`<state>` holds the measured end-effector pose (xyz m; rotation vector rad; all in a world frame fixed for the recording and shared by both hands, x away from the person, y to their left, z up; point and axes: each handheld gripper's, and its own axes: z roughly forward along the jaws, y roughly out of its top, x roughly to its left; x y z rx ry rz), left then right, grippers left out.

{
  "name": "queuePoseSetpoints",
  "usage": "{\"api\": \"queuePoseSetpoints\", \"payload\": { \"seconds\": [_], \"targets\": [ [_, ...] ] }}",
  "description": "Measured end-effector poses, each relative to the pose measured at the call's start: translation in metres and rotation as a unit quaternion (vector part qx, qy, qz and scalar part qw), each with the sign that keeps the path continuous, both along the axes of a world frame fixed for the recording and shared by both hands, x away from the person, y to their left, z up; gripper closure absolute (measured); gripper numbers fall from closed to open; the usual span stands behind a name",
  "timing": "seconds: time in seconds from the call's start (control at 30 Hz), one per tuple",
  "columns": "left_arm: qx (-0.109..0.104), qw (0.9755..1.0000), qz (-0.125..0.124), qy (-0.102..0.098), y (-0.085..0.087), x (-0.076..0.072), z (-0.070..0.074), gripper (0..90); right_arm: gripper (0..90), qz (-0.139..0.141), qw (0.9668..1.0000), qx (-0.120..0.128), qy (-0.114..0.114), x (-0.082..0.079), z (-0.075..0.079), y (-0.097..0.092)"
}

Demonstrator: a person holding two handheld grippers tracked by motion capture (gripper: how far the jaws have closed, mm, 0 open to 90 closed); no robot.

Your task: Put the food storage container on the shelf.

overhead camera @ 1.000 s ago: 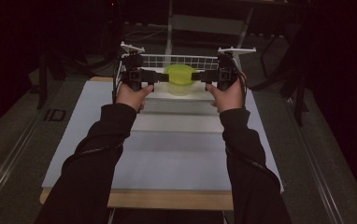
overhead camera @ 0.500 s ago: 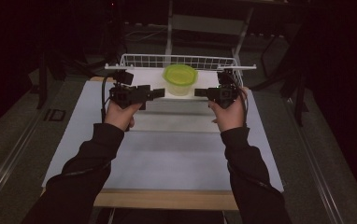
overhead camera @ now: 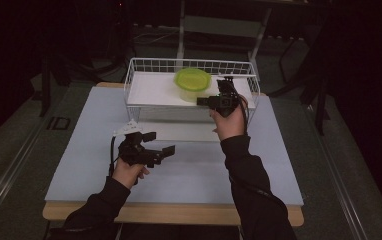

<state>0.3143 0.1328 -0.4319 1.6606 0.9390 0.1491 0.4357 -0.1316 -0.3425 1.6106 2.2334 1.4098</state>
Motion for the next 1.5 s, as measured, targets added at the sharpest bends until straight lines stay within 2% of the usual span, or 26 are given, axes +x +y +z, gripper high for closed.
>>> {"api": "queuePoseSetpoints", "payload": {
  "seconds": [0.17,0.27,0.33,0.4,0.43,0.53,0.63,0.67,0.7,0.77,0.83,0.87,0.9,0.93,0.97,1.0,1.03,1.07,1.1,1.13,1.2,1.23,1.27,1.3,1.43,1.5],
  "targets": [
    [0.015,0.9998,-0.002,-0.009,0.003,-0.010,-0.012,1.4,87.1,-0.011,0.9999,-0.003,-0.003,0.010,0.000,0.001],
    [0.018,0.9997,-0.009,-0.013,0.001,-0.011,-0.014,1.4,86.0,-0.014,0.9999,-0.003,-0.003,0.013,0.001,0.001],
    [0.032,0.9992,-0.014,-0.021,-0.001,-0.012,-0.014,1.4,86.0,-0.017,0.9998,-0.004,0.000,0.015,0.002,0.000],
    [0.030,0.9990,-0.018,-0.027,-0.001,-0.013,-0.013,1.4,84.2,-0.013,0.9999,0.002,-0.002,0.011,0.003,-0.001],
    [0.030,0.9990,-0.018,-0.027,-0.001,-0.013,-0.013,1.4,82.9,-0.010,0.9999,0.000,-0.004,0.008,0.003,-0.001],
    [0.032,0.9983,-0.020,-0.044,-0.001,-0.015,-0.010,1.4,80.7,-0.002,1.0000,-0.004,-0.005,0.002,0.002,-0.002],
    [0.032,0.9976,-0.028,-0.055,0.001,-0.017,-0.007,1.4,73.1,0.010,0.9996,-0.017,-0.019,-0.013,0.000,-0.004],
    [0.029,0.9974,-0.032,-0.058,0.003,-0.017,-0.007,1.4,73.1,0.010,0.9996,-0.017,-0.019,-0.013,0.000,-0.004],
    [0.034,0.9964,-0.031,-0.071,0.005,-0.019,-0.007,1.4,66.6,0.017,0.9990,-0.026,-0.031,-0.021,-0.002,-0.005],
    [0.037,0.9960,-0.033,-0.075,0.005,-0.020,-0.007,1.4,63.6,0.032,0.9978,-0.040,-0.041,-0.029,-0.005,-0.004],
    [0.038,0.9961,-0.032,-0.072,0.007,-0.020,-0.007,1.4,62.0,0.036,0.9974,-0.042,-0.047,-0.033,-0.007,-0.003],
    [0.037,0.9961,-0.034,-0.073,0.007,-0.020,-0.008,1.4,55.6,0.050,0.9962,-0.042,-0.057,-0.042,-0.010,-0.002],
    [0.034,0.9962,-0.037,-0.071,0.008,-0.021,-0.009,1.4,53.6,0.055,0.9949,-0.046,-0.071,-0.047,-0.011,-0.002],
    [0.032,0.9962,-0.039,-0.070,0.008,-0.021,-0.009,1.4,53.6,0.055,0.9949,-0.046,-0.071,-0.047,-0.011,-0.002],
    [0.035,0.9960,-0.042,-0.070,0.008,-0.022,-0.010,1.4,49.9,0.060,0.9937,-0.051,-0.080,-0.051,-0.011,-0.001],
    [0.036,0.9959,-0.045,-0.071,0.008,-0.023,-0.011,1.4,43.4,0.062,0.9911,-0.057,-0.103,-0.060,-0.014,-0.002],
    [0.037,0.9956,-0.049,-0.070,0.008,-0.024,-0.013,1.4,43.4,0.062,0.9911,-0.057,-0.103,-0.060,-0.014,-0.002],
    [0.035,0.9955,-0.053,-0.070,0.008,-0.025,-0.014,1.4,33.3,0.074,0.9895,-0.055,-0.112,-0.066,-0.019,-0.003],
    [0.036,0.9955,-0.056,-0.068,0.008,-0.027,-0.017,1.4,29.5,0.080,0.9881,-0.056,-0.119,-0.069,-0.022,-0.004],
    [0.036,0.9955,-0.056,-0.068,0.008,-0.027,-0.017,1.4,29.5,0.080,0.9881,-0.056,-0.119,-0.069,-0.022,-0.004],
    [0.035,0.9953,-0.060,-0.068,0.009,-0.029,-0.020,1.4,24.4,0.101,0.9847,-0.060,-0.129,-0.078,-0.031,-0.009],
    [0.031,0.9954,-0.060,-0.068,0.009,-0.030,-0.021,1.4,23.3,0.102,0.9839,-0.063,-0.132,-0.080,-0.035,-0.010],
    [0.028,0.9955,-0.062,-0.066,0.009,-0.030,-0.023,1.4,23.3,0.102,0.9839,-0.063,-0.132,-0.080,-0.035,-0.010],
    [0.026,0.9954,-0.066,-0.064,0.010,-0.030,-0.024,1.4,22.4,0.102,0.9835,-0.067,-0.133,-0.083,-0.044,-0.014],
    [0.030,0.9950,-0.074,-0.059,0.009,-0.034,-0.030,1.4,20.4,0.100,0.9832,-0.070,-0.136,-0.087,-0.056,-0.020],
    [0.037,0.9943,-0.080,-0.060,0.009,-0.035,-0.032,1.4,19.0,0.102,0.9819,-0.074,-0.142,-0.093,-0.066,-0.026]
  ]
}}
